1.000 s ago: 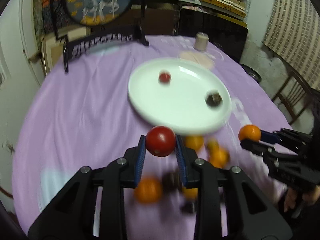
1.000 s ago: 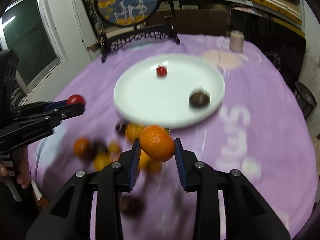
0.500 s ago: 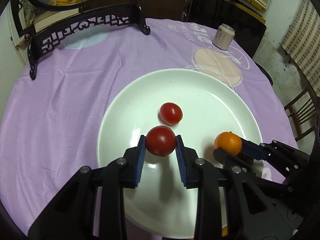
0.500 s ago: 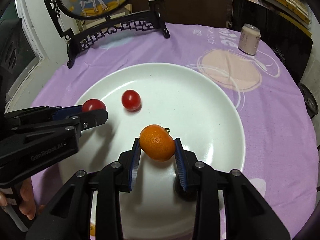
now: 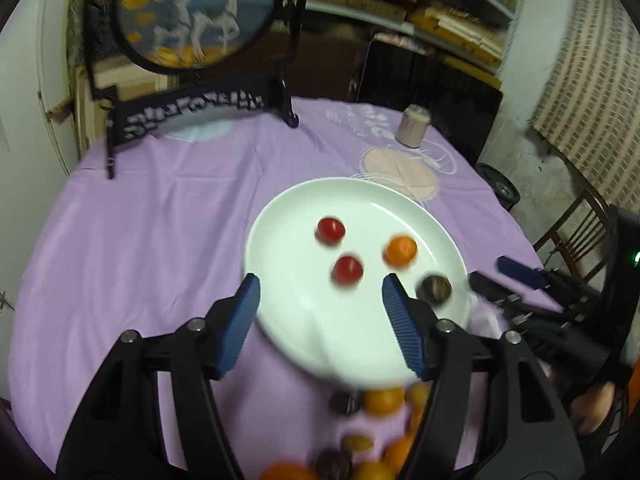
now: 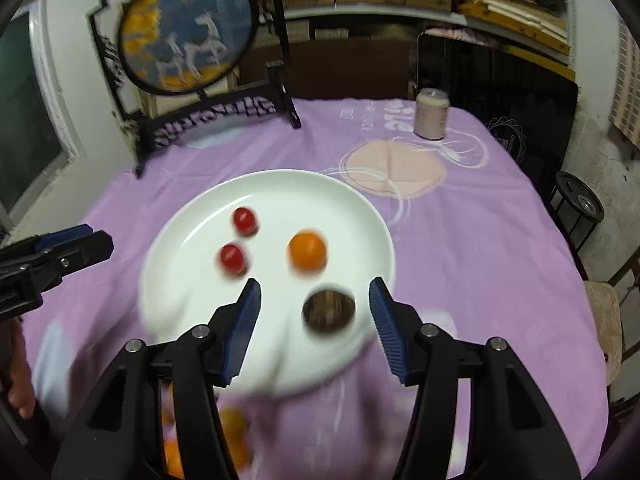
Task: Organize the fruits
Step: 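Lower the tomato onto the plate and open the left gripper while the right releases the tangerine, then grasp an orange fruit with the right gripper while the left gripper grasps a large tangerine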
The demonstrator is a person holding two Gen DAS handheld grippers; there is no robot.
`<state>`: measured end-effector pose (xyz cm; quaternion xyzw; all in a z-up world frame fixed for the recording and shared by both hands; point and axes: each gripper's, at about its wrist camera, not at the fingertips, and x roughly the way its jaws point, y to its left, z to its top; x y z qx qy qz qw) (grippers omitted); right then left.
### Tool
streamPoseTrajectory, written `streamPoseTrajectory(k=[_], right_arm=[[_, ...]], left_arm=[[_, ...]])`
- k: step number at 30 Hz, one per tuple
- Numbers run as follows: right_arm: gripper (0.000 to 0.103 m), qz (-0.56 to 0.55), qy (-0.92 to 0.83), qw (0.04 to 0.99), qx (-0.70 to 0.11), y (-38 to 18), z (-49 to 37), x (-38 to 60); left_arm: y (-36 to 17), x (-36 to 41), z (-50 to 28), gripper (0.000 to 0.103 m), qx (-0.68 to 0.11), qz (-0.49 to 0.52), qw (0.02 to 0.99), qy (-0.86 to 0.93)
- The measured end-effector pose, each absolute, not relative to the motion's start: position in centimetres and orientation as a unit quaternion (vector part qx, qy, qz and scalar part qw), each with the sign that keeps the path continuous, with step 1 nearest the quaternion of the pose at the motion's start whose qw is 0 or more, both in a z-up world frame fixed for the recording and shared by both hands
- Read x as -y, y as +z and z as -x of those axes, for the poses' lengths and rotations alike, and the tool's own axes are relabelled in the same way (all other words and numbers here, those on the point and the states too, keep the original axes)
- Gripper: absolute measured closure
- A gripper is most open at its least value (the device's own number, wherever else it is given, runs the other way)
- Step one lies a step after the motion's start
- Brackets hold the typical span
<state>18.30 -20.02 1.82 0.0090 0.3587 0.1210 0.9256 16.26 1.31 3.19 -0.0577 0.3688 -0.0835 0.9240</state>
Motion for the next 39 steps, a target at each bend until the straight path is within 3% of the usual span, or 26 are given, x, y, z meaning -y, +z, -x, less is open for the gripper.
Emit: streamPoseTrajectory(k=[5, 12, 23, 28, 29, 31, 32, 39], right_arm=[[0.045, -0.028, 0.128, 0.92, -0.37, 0.7, -11.4, 21.3], [0.045, -0.003, 0.15, 0.913, -0.381, -0.1, -7.6, 19.7], [0.045, 0.02, 0.163, 0.877, -0.452, -6.2, -9.2, 16.6], [0.044, 0.045, 0.167, 0.882, -0.438, -6.7, -10.6, 14.8], [0.047, 0.042, 0.174, 0.881, -0.439, -6.7, -10.8, 14.7], [0.064, 0.041, 0.192, 0.878, -0.436, -6.7, -11.1, 14.4], [0.067, 0.044, 0.195, 0.878, -0.435, -6.6, -11.2, 14.2], [0.067, 0.033, 0.196, 0.873, -0.445, -6.3, -10.6, 15.0]], left_arm=[[1.3, -2.9, -9.2, 0.038, -0.367, 0.063, 0.925, -0.075], [-1.4, -4.1, -5.1, 0.038, -0.392, 0.067, 0.915, -0.063], [-4.4, -7.0, -1.6, 0.038, -0.424, 0.089, 0.9, -0.045], [-4.8, -7.3, -1.2, 0.038, -0.429, 0.088, 0.898, -0.046], [-4.8, -7.2, -1.2, 0.038, -0.43, 0.088, 0.897, -0.047], [-4.8, -7.0, -1.2, 0.038, -0.43, 0.085, 0.897, -0.049], [-4.7, -6.8, -1.2, 0.037, -0.43, 0.083, 0.897, -0.051], [-5.3, -5.2, -2.2, 0.031, -0.438, 0.065, 0.895, -0.056]])
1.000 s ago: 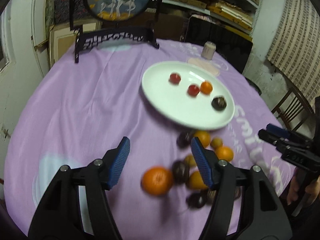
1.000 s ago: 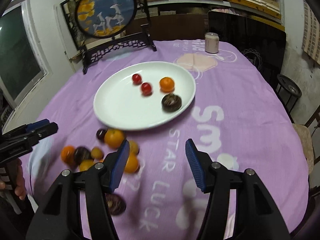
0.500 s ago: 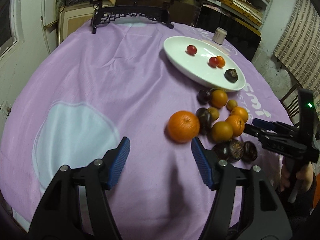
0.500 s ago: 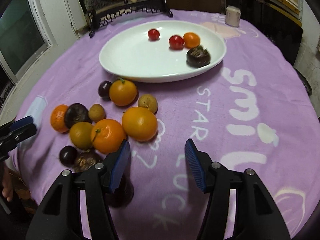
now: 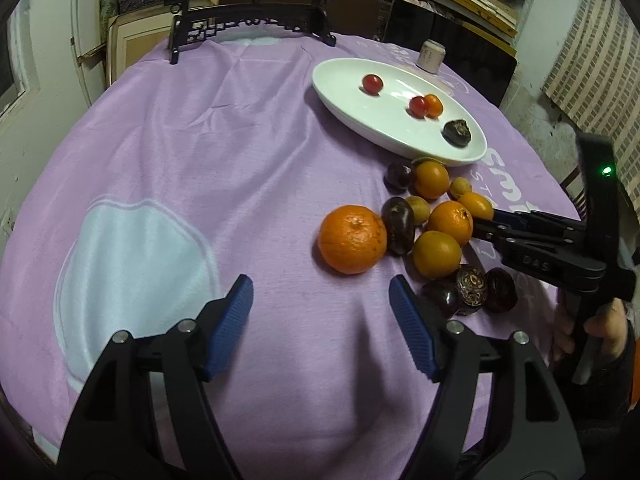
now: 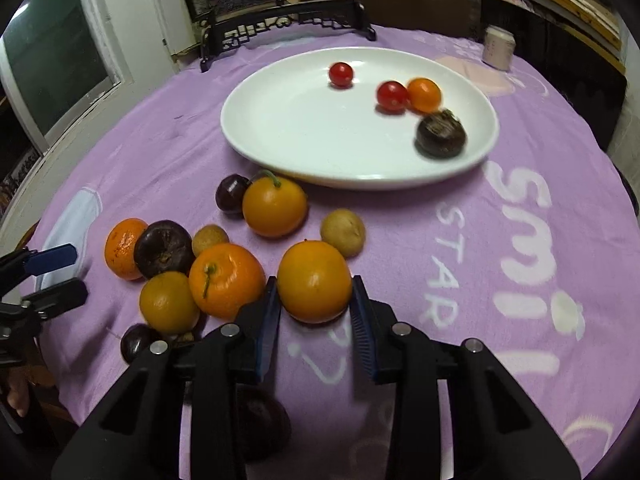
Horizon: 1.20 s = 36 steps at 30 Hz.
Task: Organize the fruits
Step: 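Grasp an orange fruit with the right gripper while the left gripper grasps a large tangerine, then release the large tangerine onto the plate while the right gripper releases its orange fruit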
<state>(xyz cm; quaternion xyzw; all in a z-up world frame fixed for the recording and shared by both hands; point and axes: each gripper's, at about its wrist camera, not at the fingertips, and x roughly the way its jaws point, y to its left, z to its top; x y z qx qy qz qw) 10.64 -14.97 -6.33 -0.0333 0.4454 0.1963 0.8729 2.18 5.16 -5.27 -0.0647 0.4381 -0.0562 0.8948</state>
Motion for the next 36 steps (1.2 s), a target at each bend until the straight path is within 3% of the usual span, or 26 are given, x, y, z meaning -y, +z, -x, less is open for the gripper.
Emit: streamPoseTrajectory(k=[9, 11, 14, 15, 36], right_arm=[[0.067, 0.03, 0.172, 0.882, -0.438, -5.2, -6.0, 18.9], [0.067, 0.026, 0.17, 0.882, -0.439, -5.3, -5.6, 19.4], [0.067, 0.017, 0.167, 0.879, -0.446, -5.8, -5.8, 19.8], [0.067, 0.016, 0.166, 0.879, -0.447, -5.9, -5.9, 19.7], [0.067, 0.01, 0.175, 0.881, -0.438, -4.8, -7.5, 18.0]], left_arm=[[-7.2, -2.6, -5.1, 0.034, -0.457, 0.037, 0.886, -0.068], [-7.4, -1.9, -5.8, 0.039, -0.449, 0.024, 0.89, -0.067], [-7.4, -1.5, -6.6, 0.056, -0.442, 0.024, 0.894, -0.072], [-7.4, -1.6, -6.7, 0.057, -0.443, 0.027, 0.893, -0.078], [-3.4, -3.5, -4.3, 0.058, -0.412, 0.067, 0.901, -0.116]])
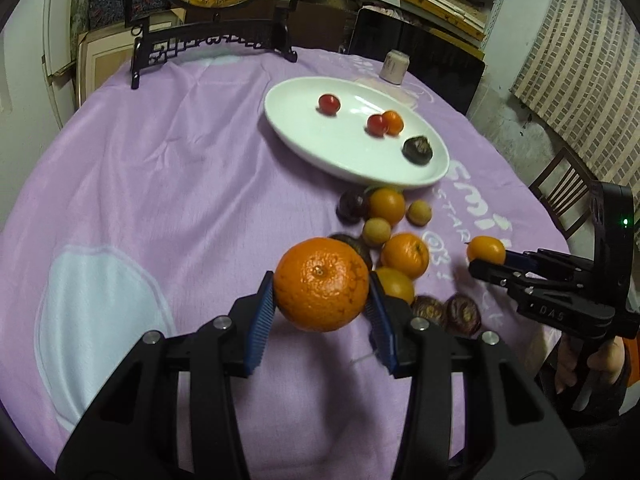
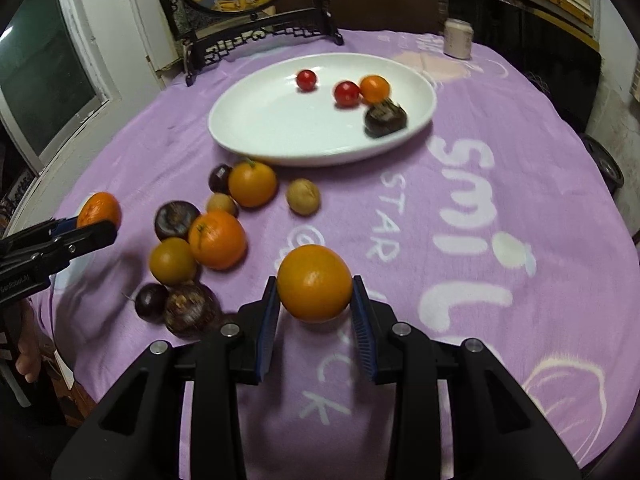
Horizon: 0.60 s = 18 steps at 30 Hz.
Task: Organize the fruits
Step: 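Release the large tangerine onto the plate while the right gripper releases its orange fruit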
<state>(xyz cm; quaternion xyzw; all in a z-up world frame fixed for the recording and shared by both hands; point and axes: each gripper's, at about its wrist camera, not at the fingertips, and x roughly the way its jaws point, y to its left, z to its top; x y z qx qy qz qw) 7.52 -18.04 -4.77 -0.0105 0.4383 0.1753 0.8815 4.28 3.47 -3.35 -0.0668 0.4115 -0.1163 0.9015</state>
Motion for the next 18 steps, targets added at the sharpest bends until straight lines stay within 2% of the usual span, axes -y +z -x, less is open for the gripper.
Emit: streamPoseTrajectory(k=[4, 10, 14, 18], right_arm=[[0.067, 0.029, 0.183, 0.888, -0.42, -2.7, -10.0, 16.8], [0.067, 0.017, 0.181, 0.893, -0.412, -0.8, -15.9, 15.7], [0.067, 0.052, 0.159, 0.896, -0.411, -0.4, -20.7, 14.9], [0.067, 0.035, 0.155, 0.888, -0.431, -2.1, -24.0, 15.3]], left_arm=[[-1.3, -2.5, -7.8, 0.058, -0.409, 0.057, 0.904, -0.111], [1.6, -0.3, -17.7, 0.057, -0.409, 0.051, 0.908, -0.07], [1.3, 0.7, -22.9, 0.057, -0.424, 0.062, 0.901, -0.062], [-0.7, 0.9, -25.7, 0.057, -0.44, 0.077, 0.893, -0.061]])
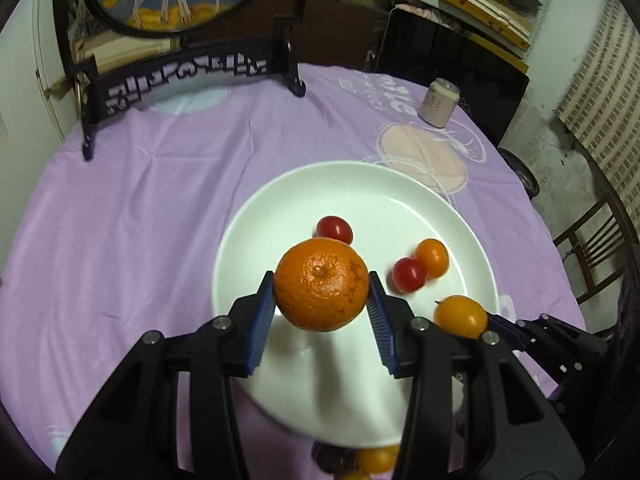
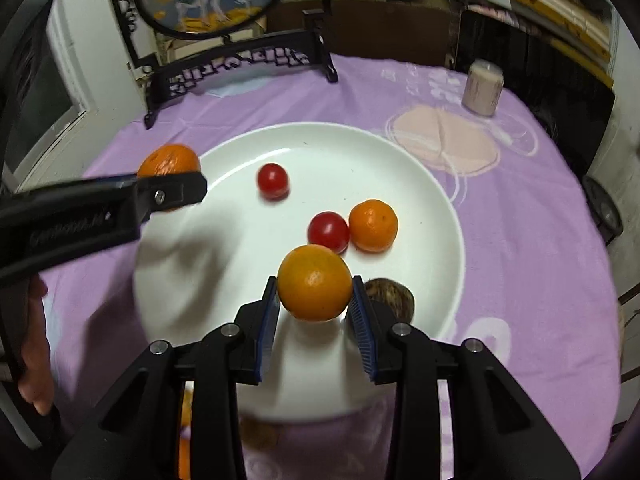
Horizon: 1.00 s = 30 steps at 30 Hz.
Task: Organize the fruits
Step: 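Release the large tangerine onto the plate while the right gripper releases its orange fruit, then grasp a small yellow fruit with the right gripper while the left gripper grasps a dark purple fruit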
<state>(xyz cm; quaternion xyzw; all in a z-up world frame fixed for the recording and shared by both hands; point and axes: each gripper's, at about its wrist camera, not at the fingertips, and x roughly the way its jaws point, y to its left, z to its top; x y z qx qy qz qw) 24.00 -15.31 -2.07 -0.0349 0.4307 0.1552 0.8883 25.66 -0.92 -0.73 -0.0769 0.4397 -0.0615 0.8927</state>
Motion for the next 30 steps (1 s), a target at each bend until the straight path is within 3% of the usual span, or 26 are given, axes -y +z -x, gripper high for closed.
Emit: streamPoseTrajectory(k=[8, 9, 11, 21, 30], right_arm=[[0.064, 0.035, 0.151, 0.894, -0.42, -2.8, -25.0, 15.5], [0.053, 0.037, 0.148, 0.898, -0.413, -2.8, -24.9, 15.4], [0.049, 0.041, 0.13, 0.91, -0.39, -2.3, -24.4, 15.7], [0.047, -0.003, 0.146, 0.919, -0.367, -0.4, -13.9, 19.1], [0.047, 0.021, 0.168, 0.9, -0.403, -3.0, -8.9, 17.2]], left_arm=[[-2.5, 0.5, -26.6, 0.055, -0.455, 0.084, 0.884, -0.072], [-2.3, 0.4, -26.4, 0.044, -0.448, 0.086, 0.887, -0.072], [-1.5, 0.3, -25.7, 0.034, -0.426, 0.082, 0.898, -0.065], [1.7, -0.6, -15.3, 0.033, -0.371, 0.078, 0.92, -0.1], [-2.3, -2.2, -7.1, 0.031, -0.398, 0.071, 0.909, -0.099]])
